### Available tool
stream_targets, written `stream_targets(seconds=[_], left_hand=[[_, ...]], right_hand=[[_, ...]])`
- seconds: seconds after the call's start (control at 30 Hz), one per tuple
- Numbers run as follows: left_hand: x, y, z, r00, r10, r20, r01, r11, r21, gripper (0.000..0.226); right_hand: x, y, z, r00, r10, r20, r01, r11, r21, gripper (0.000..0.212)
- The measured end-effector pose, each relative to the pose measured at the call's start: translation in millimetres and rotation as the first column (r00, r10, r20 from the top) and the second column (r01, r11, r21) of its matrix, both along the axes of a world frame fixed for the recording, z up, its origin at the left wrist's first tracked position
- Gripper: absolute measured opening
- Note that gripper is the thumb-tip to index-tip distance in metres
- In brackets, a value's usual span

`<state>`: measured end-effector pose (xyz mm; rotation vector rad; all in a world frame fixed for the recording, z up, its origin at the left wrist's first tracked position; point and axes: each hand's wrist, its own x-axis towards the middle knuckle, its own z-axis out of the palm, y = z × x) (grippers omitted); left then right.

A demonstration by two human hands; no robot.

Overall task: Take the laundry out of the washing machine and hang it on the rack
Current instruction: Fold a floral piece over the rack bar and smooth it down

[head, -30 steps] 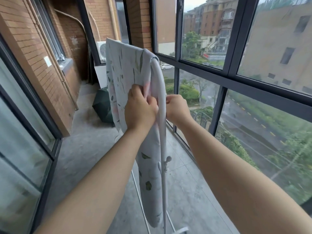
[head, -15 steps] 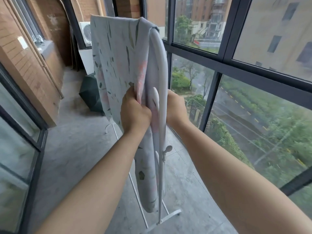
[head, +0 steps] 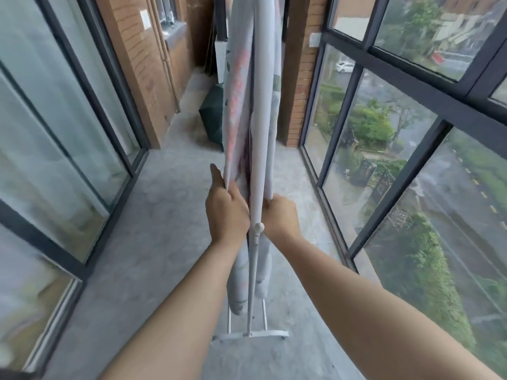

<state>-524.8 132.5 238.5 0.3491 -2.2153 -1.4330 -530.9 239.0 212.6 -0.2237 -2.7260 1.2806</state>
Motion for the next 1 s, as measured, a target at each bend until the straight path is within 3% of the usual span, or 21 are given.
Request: stream_targets(seconds=[0.1, 0.2, 0.33, 0.43, 0.57, 0.7, 1.0], left_hand=[[14, -4, -12, 0.998, 0.050, -0.028, -0.052, 0.994, -0.093, 0.051], [17, -12, -23, 0.997, 0.063, -0.033, -0.068, 0.981, -0.184, 0.044], [9, -17, -48, 0.995, 0.046, 0.088, -0.024, 0.971, -0.237, 0.047], [7, -19, -80, 0.991, 0.035, 0.126, 0.000, 0.963, -0.269, 0.027], [1, -24, -129, 0.977, 0.082, 0.196, -0.023, 0.958, -0.286, 0.021], [-9, -25, -174, 0.983, 0.108, 0.151, -0.063, 0.959, -0.278, 0.018], [-12, -13, -324, 0.982, 0.142, 0.122, -0.110, 0.965, -0.238, 0.017]], right_hand=[[6, 2, -18, 0.998, -0.015, 0.067, 0.015, 1.000, -0.004, 0.031], [12, 1, -28, 0.998, -0.047, 0.032, 0.047, 0.999, -0.001, 0.029], [7, 5, -43, 0.995, -0.098, 0.010, 0.098, 0.995, -0.029, 0.019], [-3, 7, -64, 0.994, -0.089, 0.067, 0.087, 0.996, 0.035, 0.014], [-7, 11, -109, 0.994, -0.060, 0.097, 0.056, 0.997, 0.047, 0.029], [-9, 14, -151, 0.997, -0.047, 0.065, 0.042, 0.995, 0.087, 0.037], [-13, 15, -295, 0.998, 0.045, 0.042, -0.044, 0.999, -0.014, 0.015]])
